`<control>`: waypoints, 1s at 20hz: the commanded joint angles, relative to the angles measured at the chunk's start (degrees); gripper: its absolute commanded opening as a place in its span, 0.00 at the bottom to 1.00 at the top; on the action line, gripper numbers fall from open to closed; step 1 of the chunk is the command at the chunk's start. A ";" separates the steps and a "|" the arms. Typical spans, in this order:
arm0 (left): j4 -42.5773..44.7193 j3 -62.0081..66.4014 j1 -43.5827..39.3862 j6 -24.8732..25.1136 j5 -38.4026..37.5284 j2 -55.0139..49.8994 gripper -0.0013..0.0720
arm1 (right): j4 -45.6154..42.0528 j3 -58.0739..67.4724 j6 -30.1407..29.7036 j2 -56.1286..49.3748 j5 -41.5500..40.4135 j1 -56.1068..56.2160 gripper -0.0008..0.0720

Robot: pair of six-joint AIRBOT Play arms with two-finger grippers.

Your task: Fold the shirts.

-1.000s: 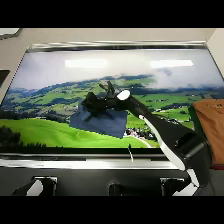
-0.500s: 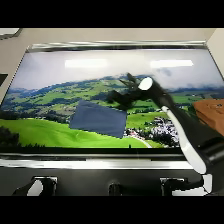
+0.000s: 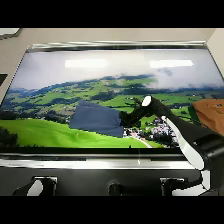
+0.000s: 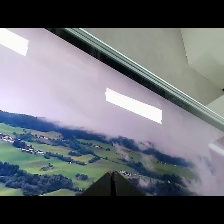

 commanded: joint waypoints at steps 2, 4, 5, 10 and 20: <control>0.02 -0.02 0.02 0.02 0.04 0.02 0.05 | 12.90 1.22 -11.23 1.25 -3.93 -0.26 0.07; 0.02 -0.02 0.02 0.04 0.04 0.00 0.05 | 12.33 5.05 -12.09 5.44 -1.29 -4.11 0.07; 0.02 -0.02 0.02 0.04 0.04 0.00 0.05 | 10.08 7.56 -11.37 8.00 0.24 -7.13 0.07; 0.04 -0.02 0.02 0.04 0.04 0.02 0.05 | -6.01 20.98 -0.66 18.86 11.26 -26.99 0.07; 0.00 -0.02 0.02 0.04 -0.61 0.04 0.05 | -9.68 37.29 5.57 22.88 28.35 -69.55 0.07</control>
